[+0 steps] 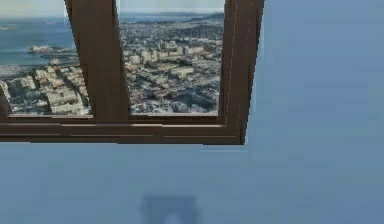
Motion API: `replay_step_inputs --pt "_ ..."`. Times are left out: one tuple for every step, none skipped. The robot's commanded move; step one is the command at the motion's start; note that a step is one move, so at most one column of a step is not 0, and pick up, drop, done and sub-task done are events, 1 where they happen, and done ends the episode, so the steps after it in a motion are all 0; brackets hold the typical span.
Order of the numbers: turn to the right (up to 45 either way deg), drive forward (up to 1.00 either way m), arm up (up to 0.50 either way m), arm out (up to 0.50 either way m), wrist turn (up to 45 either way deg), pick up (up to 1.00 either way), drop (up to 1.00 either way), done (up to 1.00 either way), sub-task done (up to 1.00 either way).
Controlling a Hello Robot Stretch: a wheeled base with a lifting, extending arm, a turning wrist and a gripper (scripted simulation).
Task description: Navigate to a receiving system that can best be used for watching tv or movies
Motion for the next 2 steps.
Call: replay_step_inputs --pt "12.0 0.00 0.00 0.00 0.0 0.00 0.00 0.00 0.00" --pt "45.0 0.00 0.00 0.00 0.0 0.00 0.00 0.00 0.00"
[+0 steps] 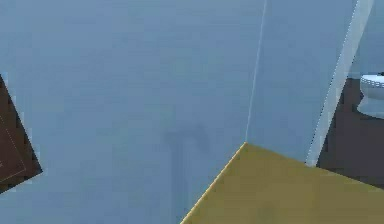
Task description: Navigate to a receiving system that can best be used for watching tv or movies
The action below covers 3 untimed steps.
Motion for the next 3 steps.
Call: replay_step_inputs --pt "45.0 0.00 0.00 0.00 0.0 0.00 0.00 0.00 0.00" --pt "45.0 0.00 0.00 0.00 0.0 0.00 0.00 0.00 0.00" --pt "45.0 0.00 0.00 0.00 0.0 0.00 0.00 0.00 0.00"
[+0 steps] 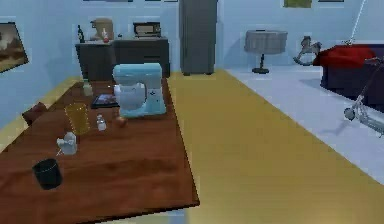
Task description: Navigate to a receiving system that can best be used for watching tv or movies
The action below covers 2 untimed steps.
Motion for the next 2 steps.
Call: replay_step_inputs --pt "45.0 0.00 0.00 0.00 0.0 0.00 0.00 0.00 0.00" --pt "45.0 0.00 0.00 0.00 0.0 0.00 0.00 0.00 0.00"
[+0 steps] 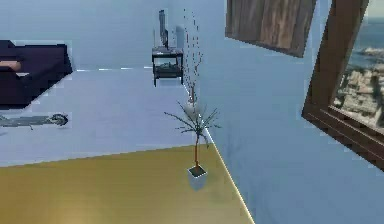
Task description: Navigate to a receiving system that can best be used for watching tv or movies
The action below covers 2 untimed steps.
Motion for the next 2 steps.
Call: replay_step_inputs --pt "33.0 0.00 0.00 0.00 0.0 0.00 0.00 0.00 0.00" --pt "0.0 0.15 0.00 0.00 0.0 0.00 0.00 0.00 0.00"
